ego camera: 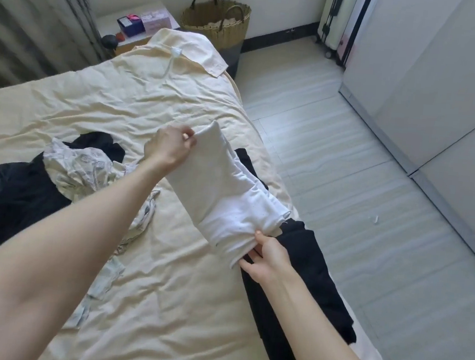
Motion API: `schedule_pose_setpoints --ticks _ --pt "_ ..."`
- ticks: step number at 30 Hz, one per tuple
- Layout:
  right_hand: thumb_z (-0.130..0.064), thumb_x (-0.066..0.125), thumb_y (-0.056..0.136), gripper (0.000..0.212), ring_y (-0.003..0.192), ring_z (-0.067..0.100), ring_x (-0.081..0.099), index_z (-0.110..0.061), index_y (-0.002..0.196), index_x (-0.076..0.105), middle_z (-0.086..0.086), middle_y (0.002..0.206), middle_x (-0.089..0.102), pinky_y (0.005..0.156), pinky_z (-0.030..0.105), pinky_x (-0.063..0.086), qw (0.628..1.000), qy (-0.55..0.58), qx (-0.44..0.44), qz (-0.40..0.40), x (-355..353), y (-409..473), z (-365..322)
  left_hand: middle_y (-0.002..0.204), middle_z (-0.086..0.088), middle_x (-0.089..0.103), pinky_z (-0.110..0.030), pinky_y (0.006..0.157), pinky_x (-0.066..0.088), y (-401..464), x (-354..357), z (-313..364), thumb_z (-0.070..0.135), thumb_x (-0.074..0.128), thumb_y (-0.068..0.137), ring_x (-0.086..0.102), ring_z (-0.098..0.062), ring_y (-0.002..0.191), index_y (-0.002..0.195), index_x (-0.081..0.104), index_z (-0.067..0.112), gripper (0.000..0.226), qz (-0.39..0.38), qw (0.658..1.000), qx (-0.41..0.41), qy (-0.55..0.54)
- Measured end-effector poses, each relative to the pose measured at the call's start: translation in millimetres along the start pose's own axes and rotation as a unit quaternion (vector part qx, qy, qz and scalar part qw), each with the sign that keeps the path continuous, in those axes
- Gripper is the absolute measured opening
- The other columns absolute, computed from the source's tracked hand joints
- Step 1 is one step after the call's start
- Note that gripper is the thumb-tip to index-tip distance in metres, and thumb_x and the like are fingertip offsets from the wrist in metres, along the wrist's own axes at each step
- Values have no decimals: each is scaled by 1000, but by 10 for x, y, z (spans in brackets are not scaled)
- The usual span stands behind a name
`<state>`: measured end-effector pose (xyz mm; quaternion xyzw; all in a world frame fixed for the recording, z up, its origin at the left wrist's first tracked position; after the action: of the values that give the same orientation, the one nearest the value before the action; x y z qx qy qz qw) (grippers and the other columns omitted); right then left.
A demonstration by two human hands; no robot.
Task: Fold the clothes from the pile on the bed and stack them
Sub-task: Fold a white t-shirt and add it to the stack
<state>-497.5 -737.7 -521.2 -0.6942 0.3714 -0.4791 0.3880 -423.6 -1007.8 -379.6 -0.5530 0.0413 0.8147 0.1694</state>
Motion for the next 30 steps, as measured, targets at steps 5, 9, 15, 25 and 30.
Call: schedule_pose_setpoints --ticks 5,9,15,25,30 --pt "-7 44 99 26 110 33 57 -8 124 51 17 123 57 87 56 49 999 37 -18 16 246 511 -171 125 -6 60 -37 93 40 727 323 317 36 52 93 52 -29 118 116 63 30 26 6 999 27 35" --pt "-10 43 100 31 117 34 52 -10 131 47 15 128 54 90 58 47 998 45 -28 26 311 894 -277 121 -6 63 -38 90 42 1110 568 550 35 54 92 54 -31 114 112 67 31 24 55 995 72 36" --pt "-4 41 97 27 117 29 55 -5 121 53 15 121 58 88 40 50 999 -15 17 44 203 1149 -251 145 -7 43 -39 108 33 1092 1752 265 38 49 95 39 -25 133 142 39 24 50 -139 985 95 41" --pt "-31 35 100 49 146 24 0 -21 147 24 7 159 5 117 45 5 444 -828 -338 58 649 1417 -986 156 0 -21 -49 117 5 328 2716 -326 70 40 84 -16 -22 144 148 -3 40 83 -295 928 133 185" --pt "-32 29 101 51 146 26 -8 -22 148 15 8 159 -6 115 51 0 414 -869 -271 22 547 1595 -876 158 -2 -15 -49 116 5 226 2642 -364 66 36 89 -12 -25 145 150 -1 36 78 -307 920 129 204"
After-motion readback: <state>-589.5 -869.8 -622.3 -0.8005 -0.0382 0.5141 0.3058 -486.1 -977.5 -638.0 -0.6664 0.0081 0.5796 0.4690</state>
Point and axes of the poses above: each hand's wrist, its own y-axis towards the middle knuckle, its own x-axis out of the palm, z = x × y, the point moved 10 cm from there along y, towards the middle knuckle
